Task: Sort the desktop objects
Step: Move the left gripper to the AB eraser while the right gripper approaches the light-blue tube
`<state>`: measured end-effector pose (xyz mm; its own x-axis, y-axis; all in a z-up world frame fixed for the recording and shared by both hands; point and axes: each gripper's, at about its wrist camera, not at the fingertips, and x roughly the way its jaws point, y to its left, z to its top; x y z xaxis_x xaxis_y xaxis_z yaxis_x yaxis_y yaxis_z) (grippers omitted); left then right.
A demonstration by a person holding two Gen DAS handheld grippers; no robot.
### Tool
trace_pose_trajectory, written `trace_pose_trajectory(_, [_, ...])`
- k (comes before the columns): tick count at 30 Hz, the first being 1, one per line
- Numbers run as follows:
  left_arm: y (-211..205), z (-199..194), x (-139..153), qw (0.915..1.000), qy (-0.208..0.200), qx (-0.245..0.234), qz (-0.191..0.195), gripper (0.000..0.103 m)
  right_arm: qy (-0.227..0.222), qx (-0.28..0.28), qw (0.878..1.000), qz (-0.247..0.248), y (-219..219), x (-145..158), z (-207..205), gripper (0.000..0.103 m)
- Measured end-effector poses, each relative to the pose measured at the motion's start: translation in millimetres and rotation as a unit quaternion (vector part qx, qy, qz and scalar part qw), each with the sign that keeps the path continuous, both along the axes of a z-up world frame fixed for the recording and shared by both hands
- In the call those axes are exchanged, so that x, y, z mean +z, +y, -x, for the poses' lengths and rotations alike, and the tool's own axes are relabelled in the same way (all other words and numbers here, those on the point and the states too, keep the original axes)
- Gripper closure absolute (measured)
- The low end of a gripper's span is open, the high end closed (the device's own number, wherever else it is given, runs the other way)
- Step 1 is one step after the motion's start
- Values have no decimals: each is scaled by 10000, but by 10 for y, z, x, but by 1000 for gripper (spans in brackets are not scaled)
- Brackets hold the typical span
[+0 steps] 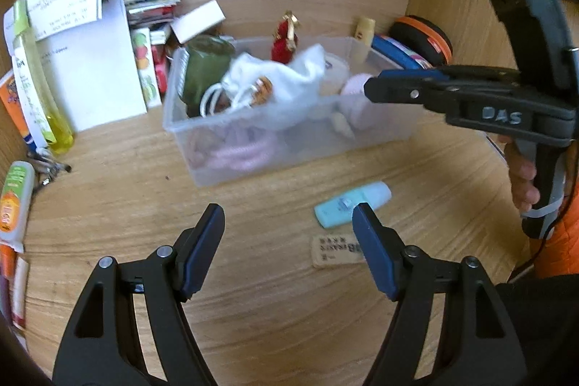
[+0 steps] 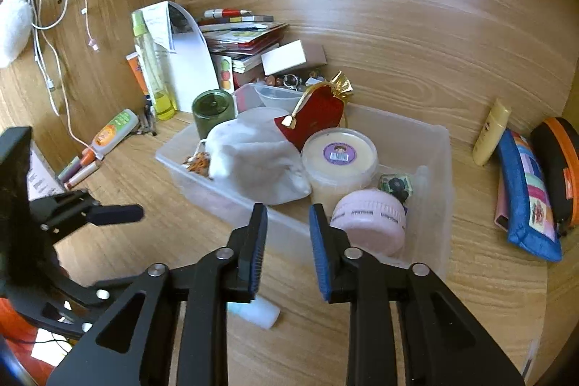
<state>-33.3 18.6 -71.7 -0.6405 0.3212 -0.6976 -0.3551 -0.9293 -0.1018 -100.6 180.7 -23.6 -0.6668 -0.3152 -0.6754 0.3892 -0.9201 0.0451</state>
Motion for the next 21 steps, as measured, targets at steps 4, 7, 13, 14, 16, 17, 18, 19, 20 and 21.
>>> trace_pose_trajectory(4, [80, -49, -74, 9999, -123, -114, 31, 30, 73, 13, 10000, -8, 25, -8, -191, 63])
trace_pose_trajectory(7, [134, -69, -124, 9996, -230, -130, 52, 30, 80, 54, 9999, -117, 35, -48, -313, 57])
trace_pose_trajectory(13, [219, -113, -210, 9990, -426, -76, 83, 30, -84, 131, 9994, -323, 124, -195, -406, 54])
trace_pose_trajectory(14, [229, -124, -220, 9990, -445, -62, 85, 30, -134, 140, 9993, -325, 146, -228, -415, 54])
trace_pose_trajectory(16, [257, -137, -235, 9988, -472, -15, 102, 30, -210, 154, 9991, -336, 185, -284, -430, 54])
trace_pose_trajectory(17, [266, -145, -244, 9988, -478, 8, 120, 30, -255, 164, 9990, -322, 208, -314, -435, 54])
trace_pose_trajectory(18, [284, -154, -254, 9988, -475, 40, 145, 30, -289, 177, 9989, -312, 222, -336, -442, 54])
trace_pose_trajectory(19, [302, -159, -263, 9987, -473, 67, 171, 30, -320, 199, 9989, -293, 238, -355, -446, 54])
trace_pose_trajectory(20, [315, -161, -271, 9986, -479, 82, 186, 31, -359, 230, 9987, -290, 252, -379, -449, 54])
trace_pose_trajectory(21, [335, -166, -282, 9986, -485, 103, 208, 32, -380, 246, 9985, -299, 252, -391, -451, 54])
